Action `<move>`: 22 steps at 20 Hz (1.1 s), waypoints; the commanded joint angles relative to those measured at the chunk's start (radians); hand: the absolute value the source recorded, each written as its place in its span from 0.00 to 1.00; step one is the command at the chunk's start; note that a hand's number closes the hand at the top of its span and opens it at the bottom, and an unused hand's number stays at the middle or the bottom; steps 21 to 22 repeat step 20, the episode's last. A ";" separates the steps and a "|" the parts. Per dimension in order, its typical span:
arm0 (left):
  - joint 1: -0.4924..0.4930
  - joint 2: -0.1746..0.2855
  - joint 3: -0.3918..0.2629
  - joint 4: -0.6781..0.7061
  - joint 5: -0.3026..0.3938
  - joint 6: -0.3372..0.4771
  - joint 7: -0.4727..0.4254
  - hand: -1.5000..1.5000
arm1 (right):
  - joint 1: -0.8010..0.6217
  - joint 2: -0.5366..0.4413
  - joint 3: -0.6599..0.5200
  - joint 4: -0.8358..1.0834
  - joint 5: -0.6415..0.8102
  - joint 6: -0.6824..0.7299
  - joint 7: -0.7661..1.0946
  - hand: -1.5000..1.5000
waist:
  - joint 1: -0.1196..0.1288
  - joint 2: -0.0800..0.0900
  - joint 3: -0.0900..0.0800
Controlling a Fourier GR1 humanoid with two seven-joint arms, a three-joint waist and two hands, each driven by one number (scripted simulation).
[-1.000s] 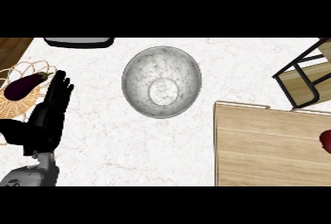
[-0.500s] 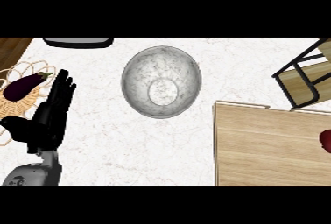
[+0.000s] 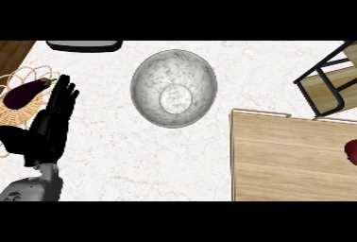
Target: Pick the can from the tray and place it in the tiered shelf
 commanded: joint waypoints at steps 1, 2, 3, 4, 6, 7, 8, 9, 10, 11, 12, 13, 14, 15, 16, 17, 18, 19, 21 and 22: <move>0.016 -0.020 -0.016 -0.018 -0.009 0.010 -0.006 0.50 | 0.033 -0.098 -0.046 0.037 -0.038 0.021 0.074 0.00 | -0.001 0.002 0.001; 0.037 0.016 0.021 -0.010 0.017 -0.025 -0.034 0.50 | 0.070 -0.112 -0.051 0.054 -0.042 0.038 0.077 0.00 | -0.001 0.003 0.002; 0.043 -0.013 -0.012 -0.033 -0.005 0.001 -0.014 0.50 | 0.078 -0.122 -0.061 0.056 -0.051 0.030 0.084 0.00 | 0.002 0.003 0.003; 0.076 -0.010 0.005 -0.018 0.013 -0.014 -0.048 0.50 | 0.087 -0.166 -0.065 0.059 -0.056 0.078 0.107 0.00 | -0.001 0.002 0.002; 0.028 -0.013 -0.004 -0.026 0.000 -0.002 -0.025 0.50 | 0.140 -0.149 -0.088 0.069 -0.077 0.077 0.057 0.00 | -0.006 0.007 0.006; 0.031 0.003 0.014 -0.032 0.027 -0.023 -0.015 0.50 | 0.139 -0.197 -0.090 0.068 -0.078 0.097 0.090 0.00 | -0.004 0.007 0.006; 0.039 -0.003 0.009 -0.011 0.006 -0.008 -0.021 0.50 | 0.170 -0.200 -0.088 0.067 -0.078 0.125 0.071 0.00 | -0.012 0.006 0.006; 0.037 -0.006 0.006 -0.023 0.009 -0.011 -0.026 0.50 | 0.156 -0.233 -0.096 0.071 -0.088 0.185 0.108 0.00 | -0.011 0.003 0.005; 0.025 -0.011 -0.005 -0.020 -0.009 0.002 -0.014 0.50 | 0.166 -0.219 -0.089 0.058 -0.081 0.177 0.084 0.00 | -0.007 0.006 0.007; 0.032 -0.007 -0.001 -0.042 0.007 -0.008 -0.014 0.50 | 0.190 -0.223 -0.095 0.066 -0.086 0.192 0.073 0.00 | -0.006 0.006 0.008; 0.013 0.012 0.024 -0.019 0.021 -0.018 0.002 0.50 | 0.206 -0.222 -0.104 0.064 -0.095 0.204 0.054 0.00 | -0.013 0.006 0.008; 0.037 0.001 0.008 -0.027 0.001 -0.003 0.005 0.50 | 0.223 -0.232 -0.107 0.063 -0.098 0.230 0.038 0.00 | -0.014 0.005 0.009; 0.029 -0.016 0.008 -0.018 0.000 0.007 -0.022 0.50 | 0.234 -0.235 -0.113 0.068 -0.105 0.253 0.036 0.00 | -0.018 0.006 0.009; 0.033 -0.022 -0.006 -0.036 -0.004 0.010 -0.006 0.50 | 0.237 -0.220 -0.118 0.059 -0.110 0.224 0.025 0.00 | -0.007 0.005 0.009; 0.029 -0.001 0.025 -0.003 0.005 0.000 -0.023 0.50 | 0.275 -0.249 -0.118 0.064 -0.110 0.296 0.002 0.00 | -0.031 0.005 0.010; 0.032 -0.011 0.023 -0.003 0.012 0.001 -0.025 0.50 | 0.260 -0.290 -0.126 0.067 -0.118 0.328 0.044 0.00 | -0.026 0.004 0.008; 0.040 0.003 0.033 -0.004 0.019 -0.012 -0.030 0.50 | 0.285 -0.242 -0.132 0.063 -0.123 0.285 -0.004 0.00 | -0.017 0.006 0.010; 0.021 -0.011 0.012 -0.005 0.014 -0.009 -0.018 0.50 | 0.275 -0.249 -0.130 0.055 -0.122 0.295 0.012 0.00 | -0.015 0.007 0.009; -0.002 -0.004 0.026 -0.005 0.010 0.003 -0.002 0.50 | 0.287 -0.257 -0.138 0.058 -0.129 0.302 0.016 0.00 | -0.021 0.006 0.010; -0.002 -0.004 0.026 -0.005 0.010 0.003 -0.002 0.50 | 0.287 -0.257 -0.138 0.058 -0.129 0.302 0.016 0.00 | -0.021 0.006 0.010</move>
